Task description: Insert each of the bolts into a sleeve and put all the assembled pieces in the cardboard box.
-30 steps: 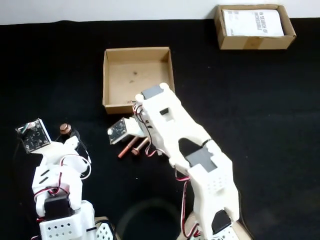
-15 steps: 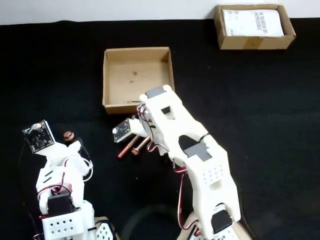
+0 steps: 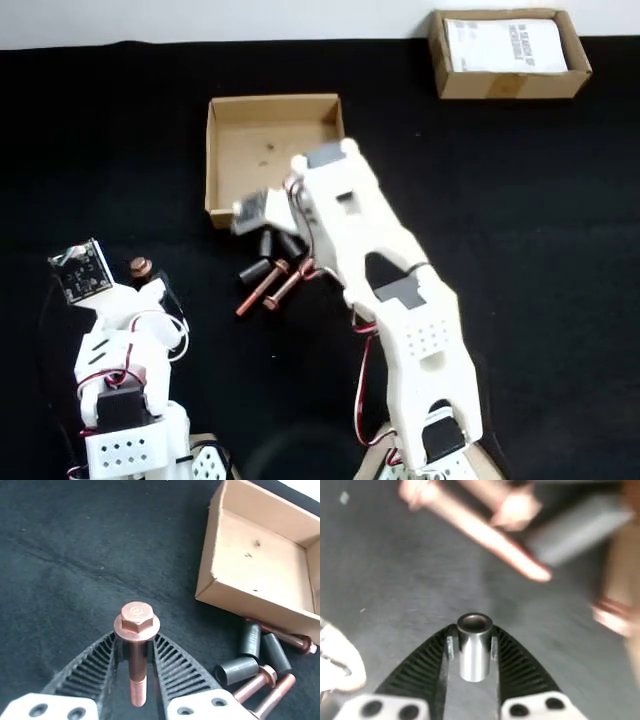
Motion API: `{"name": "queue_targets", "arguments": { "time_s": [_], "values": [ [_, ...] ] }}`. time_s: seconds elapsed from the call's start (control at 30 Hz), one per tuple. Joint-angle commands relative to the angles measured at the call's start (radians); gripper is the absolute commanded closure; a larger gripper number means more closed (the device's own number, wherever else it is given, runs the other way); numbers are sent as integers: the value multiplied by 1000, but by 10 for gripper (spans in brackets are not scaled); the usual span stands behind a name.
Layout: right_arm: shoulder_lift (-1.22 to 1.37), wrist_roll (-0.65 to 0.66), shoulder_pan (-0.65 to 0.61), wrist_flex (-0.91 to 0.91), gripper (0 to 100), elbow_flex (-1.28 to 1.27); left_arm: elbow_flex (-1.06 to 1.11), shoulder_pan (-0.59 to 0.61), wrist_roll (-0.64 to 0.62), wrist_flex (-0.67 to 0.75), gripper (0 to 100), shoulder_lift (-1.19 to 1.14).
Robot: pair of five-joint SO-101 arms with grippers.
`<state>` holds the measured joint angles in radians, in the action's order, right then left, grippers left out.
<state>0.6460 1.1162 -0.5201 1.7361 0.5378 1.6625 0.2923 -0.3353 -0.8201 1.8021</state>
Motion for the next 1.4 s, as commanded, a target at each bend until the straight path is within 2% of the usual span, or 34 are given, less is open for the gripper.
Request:
{"name": "queue_targets", "arguments": {
  "time_s": [0.0, 0.3, 0.5, 0.63, 0.77, 1.0, 1.17, 1.23, 1.3, 1.37],
  "values": [
    [-148, -123, 21, 22, 991, 140, -94, -47, -6, -9, 991, 5],
    [-489, -390, 21, 21, 991, 151, -237, -139, -2, -163, 991, 1],
    [-740, -710, 8, 16, 991, 150, -303, -245, -3, -227, 991, -13],
    [-912, -878, 58, 24, 991, 131, -409, -275, -3, -227, 991, -173],
    [-1102, -895, 114, 24, 991, 38, -579, -282, -3, -249, 991, -449],
    [-1451, -881, 225, 16, 991, -401, -1000, -306, 0, -512, 991, -762],
    [-1692, -720, 232, 4, 991, -725, -1202, -481, 63, -629, 991, -785],
    [-1761, -715, 252, -79, 991, -849, -1262, -561, 61, -644, 991, -785],
    [-1822, -729, 334, -162, 991, -970, -1313, -641, 35, -649, 991, -791],
    [-1882, -802, 381, -274, 991, -1092, -1354, -707, 3, -643, 991, -794]
  ]
}}
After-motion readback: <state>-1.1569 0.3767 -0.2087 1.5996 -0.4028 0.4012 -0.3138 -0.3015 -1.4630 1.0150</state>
